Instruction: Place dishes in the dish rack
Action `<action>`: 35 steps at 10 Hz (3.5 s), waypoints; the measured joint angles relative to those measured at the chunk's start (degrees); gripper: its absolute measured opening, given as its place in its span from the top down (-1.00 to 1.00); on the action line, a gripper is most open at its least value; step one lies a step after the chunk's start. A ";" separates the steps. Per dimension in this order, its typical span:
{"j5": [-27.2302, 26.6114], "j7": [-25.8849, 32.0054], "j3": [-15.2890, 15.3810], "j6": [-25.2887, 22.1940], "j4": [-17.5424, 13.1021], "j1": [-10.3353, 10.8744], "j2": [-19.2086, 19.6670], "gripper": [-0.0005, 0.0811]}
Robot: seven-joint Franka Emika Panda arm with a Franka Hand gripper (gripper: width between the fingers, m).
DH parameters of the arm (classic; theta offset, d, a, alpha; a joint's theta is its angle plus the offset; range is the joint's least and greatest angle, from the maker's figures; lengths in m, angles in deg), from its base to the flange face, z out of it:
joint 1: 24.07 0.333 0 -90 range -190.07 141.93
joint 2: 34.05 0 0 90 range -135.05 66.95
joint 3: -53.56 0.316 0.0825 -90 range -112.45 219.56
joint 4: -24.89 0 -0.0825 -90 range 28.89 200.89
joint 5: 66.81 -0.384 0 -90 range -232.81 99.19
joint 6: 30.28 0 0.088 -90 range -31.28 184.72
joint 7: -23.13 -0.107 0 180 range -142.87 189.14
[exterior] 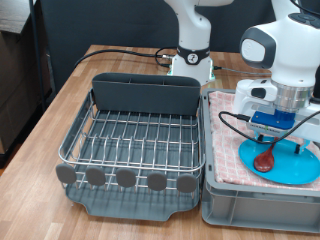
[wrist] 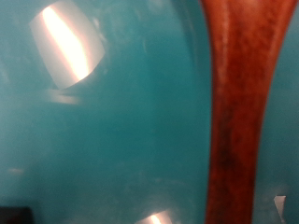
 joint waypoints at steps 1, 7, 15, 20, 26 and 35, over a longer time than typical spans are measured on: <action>0.24 -0.30 -0.28 0.21 0.10 0.19 0.09 -0.40; 0.42 -0.74 -0.95 0.84 0.26 0.60 0.07 0.77; -2.27 1.06 0.58 -6.13 0.91 0.41 -8.23 0.77; -5.38 0.54 1.22 -11.61 3.20 0.45 -16.24 0.77; -4.59 -18.98 -1.32 -19.72 8.15 -0.81 -24.65 0.77; -9.51 -29.90 -4.74 -26.53 15.57 -1.98 -34.43 0.77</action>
